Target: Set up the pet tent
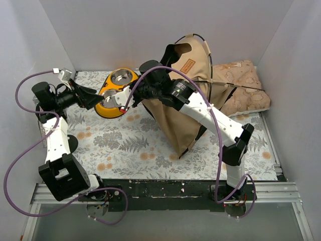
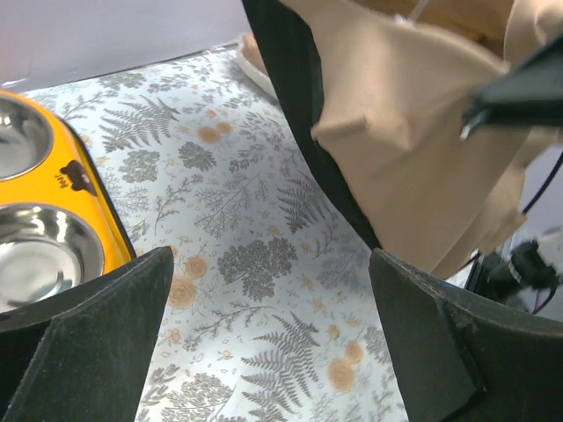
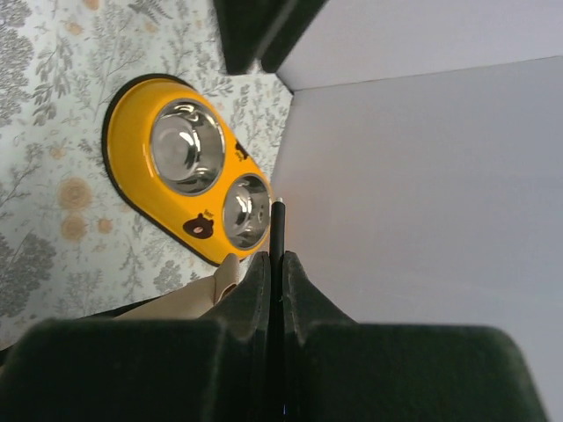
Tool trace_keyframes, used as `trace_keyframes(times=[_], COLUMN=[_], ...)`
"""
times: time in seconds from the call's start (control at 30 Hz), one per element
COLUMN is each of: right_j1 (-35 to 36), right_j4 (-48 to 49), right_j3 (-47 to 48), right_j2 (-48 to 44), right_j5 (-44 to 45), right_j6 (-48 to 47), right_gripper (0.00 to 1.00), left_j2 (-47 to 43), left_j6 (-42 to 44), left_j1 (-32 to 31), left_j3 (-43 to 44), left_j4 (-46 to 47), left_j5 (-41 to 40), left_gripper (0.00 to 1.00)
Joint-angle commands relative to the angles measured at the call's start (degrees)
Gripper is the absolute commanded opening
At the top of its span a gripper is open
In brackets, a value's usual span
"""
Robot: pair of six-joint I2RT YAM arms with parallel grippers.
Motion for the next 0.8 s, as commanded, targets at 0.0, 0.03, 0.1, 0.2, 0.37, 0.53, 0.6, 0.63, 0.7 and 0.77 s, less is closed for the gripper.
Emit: trace_keyframes(times=[0.0, 0.03, 0.1, 0.2, 0.37, 0.53, 0.6, 0.63, 0.7, 0.77], right_j1=[0.2, 0.4, 1.0, 2.4, 4.5, 4.9, 5.2, 5.3, 5.9, 6.1], right_j4=[6.0, 6.8, 7.7, 9.1, 9.5, 9.7, 9.5, 9.4, 9.3, 9.1], right_j3=[2.6, 2.7, 3.5, 3.9, 3.5, 3.5, 3.5, 3.5, 3.5, 3.5], right_j2=[-3.5, -3.6, -3.4, -3.3, -3.9, -5.0, -5.4, -5.5, -5.9, -6.1], right_j5=[-0.4, -1.2, -3.8, -6.9, -8.3, -9.0, -8.8, -8.7, -8.5, -7.6], right_j6=[1.4, 1.3, 1.2, 1.2, 1.4, 1.3, 1.1, 1.1, 1.2, 1.3], right_gripper=[0.01, 0.01, 0.01, 0.01, 0.01, 0.01, 0.01, 0.01, 0.01, 0.01], left_j2=[-3.6, -4.2, -4.7, -5.7, -9.0, -9.4, -9.2, -9.0, -8.9, -8.6], left_j6=[9.5, 11.3, 12.8, 17.5, 23.3, 26.6, 27.5, 27.8, 28.4, 28.3], left_j1=[-2.9, -3.6, -3.8, -3.9, -3.8, -3.9, -3.8, -3.8, -4.1, -4.9], left_j3=[-3.2, -4.2, -5.4, -6.6, -9.8, -12.6, -13.1, -13.0, -12.4, -11.6], left_j4=[8.1, 8.1, 8.1, 3.7, 1.8, 3.2, 4.2, 4.3, 4.3, 4.3], left_j5=[7.9, 7.6, 7.2, 8.8, 10.1, 12.7, 13.7, 14.5, 15.8, 16.2], left_gripper=[0.93, 0.94, 0.93, 0.93, 0.90, 0.80, 0.78, 0.77, 0.76, 0.75])
